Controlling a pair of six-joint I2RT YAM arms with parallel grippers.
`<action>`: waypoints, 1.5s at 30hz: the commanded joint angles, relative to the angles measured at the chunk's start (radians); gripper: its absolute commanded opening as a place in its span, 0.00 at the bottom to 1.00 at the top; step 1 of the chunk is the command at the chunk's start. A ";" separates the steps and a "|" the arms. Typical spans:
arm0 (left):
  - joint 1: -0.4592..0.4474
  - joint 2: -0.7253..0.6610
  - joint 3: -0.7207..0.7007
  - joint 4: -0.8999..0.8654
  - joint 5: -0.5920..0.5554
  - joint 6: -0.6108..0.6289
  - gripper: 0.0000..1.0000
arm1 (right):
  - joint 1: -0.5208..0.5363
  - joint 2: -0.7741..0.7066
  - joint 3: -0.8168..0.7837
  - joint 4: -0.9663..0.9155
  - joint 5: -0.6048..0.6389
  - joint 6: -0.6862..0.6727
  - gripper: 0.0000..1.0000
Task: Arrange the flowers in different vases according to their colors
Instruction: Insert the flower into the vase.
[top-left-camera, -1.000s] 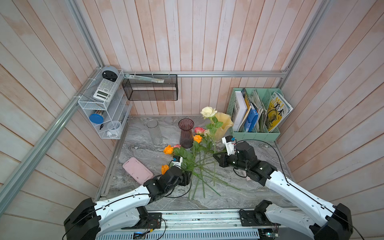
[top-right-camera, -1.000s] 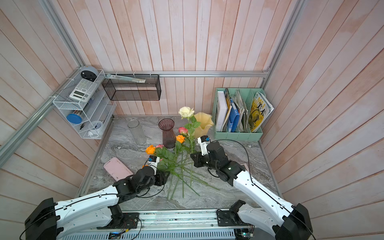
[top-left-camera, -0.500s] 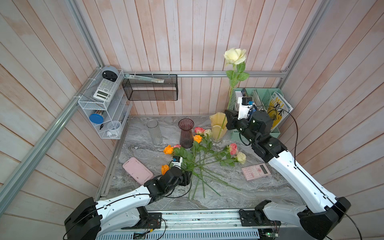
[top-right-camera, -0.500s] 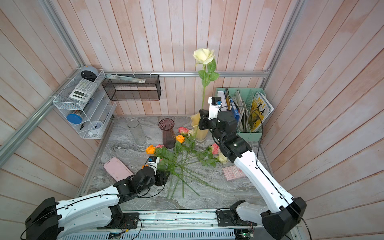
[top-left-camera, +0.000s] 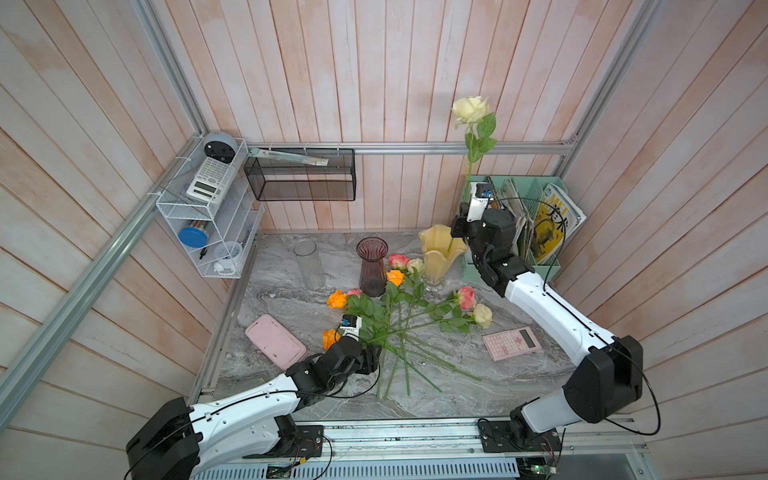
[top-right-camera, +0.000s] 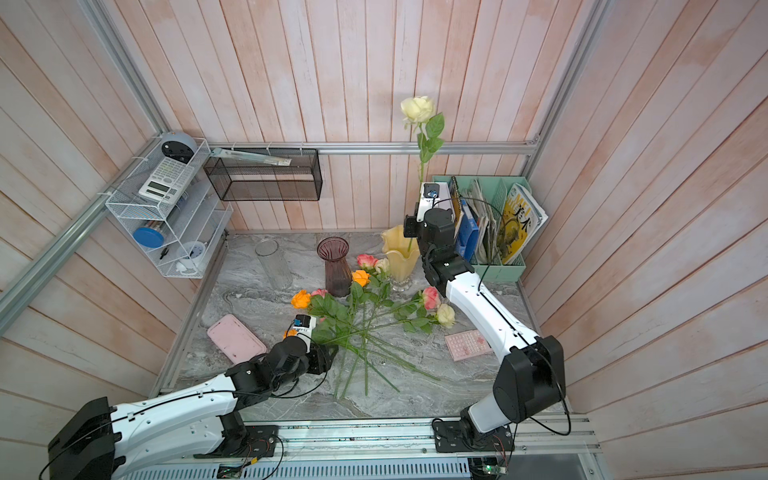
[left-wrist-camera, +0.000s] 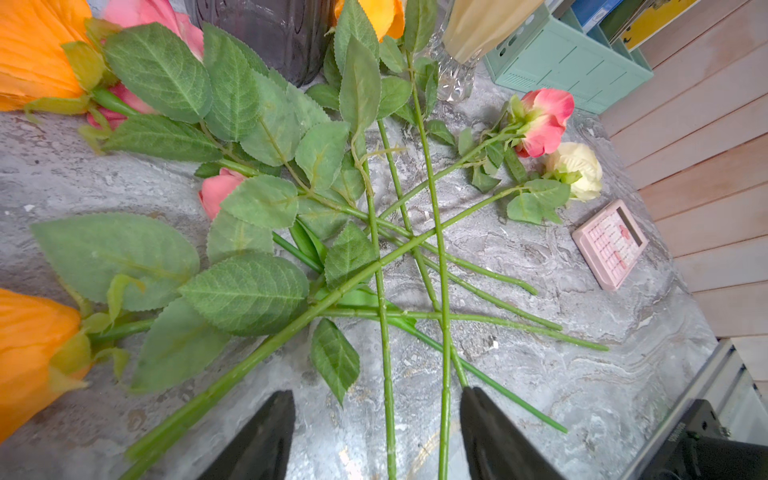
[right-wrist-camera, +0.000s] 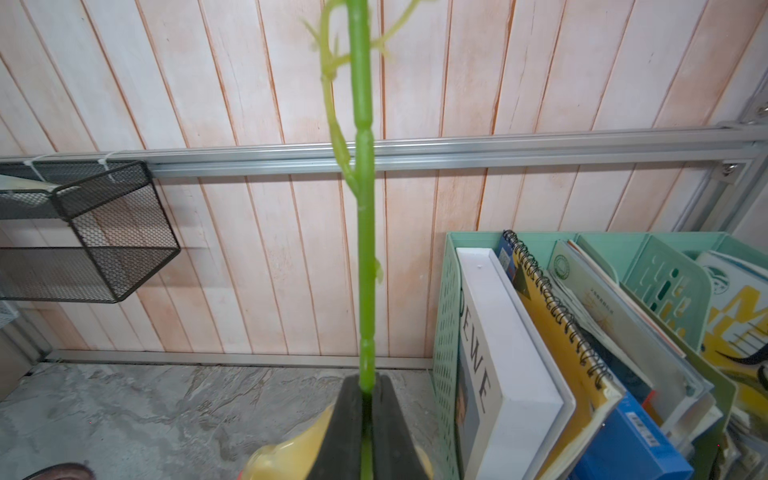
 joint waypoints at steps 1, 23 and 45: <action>0.008 -0.010 -0.024 0.011 -0.015 -0.010 0.68 | -0.015 0.019 0.071 0.051 0.014 -0.029 0.00; 0.055 0.001 -0.040 0.023 0.003 0.008 0.68 | 0.061 0.024 -0.279 0.289 0.005 -0.036 0.17; 0.060 -0.100 -0.049 -0.049 0.005 0.001 0.69 | 0.064 -0.364 -0.388 -0.293 -0.072 0.202 0.57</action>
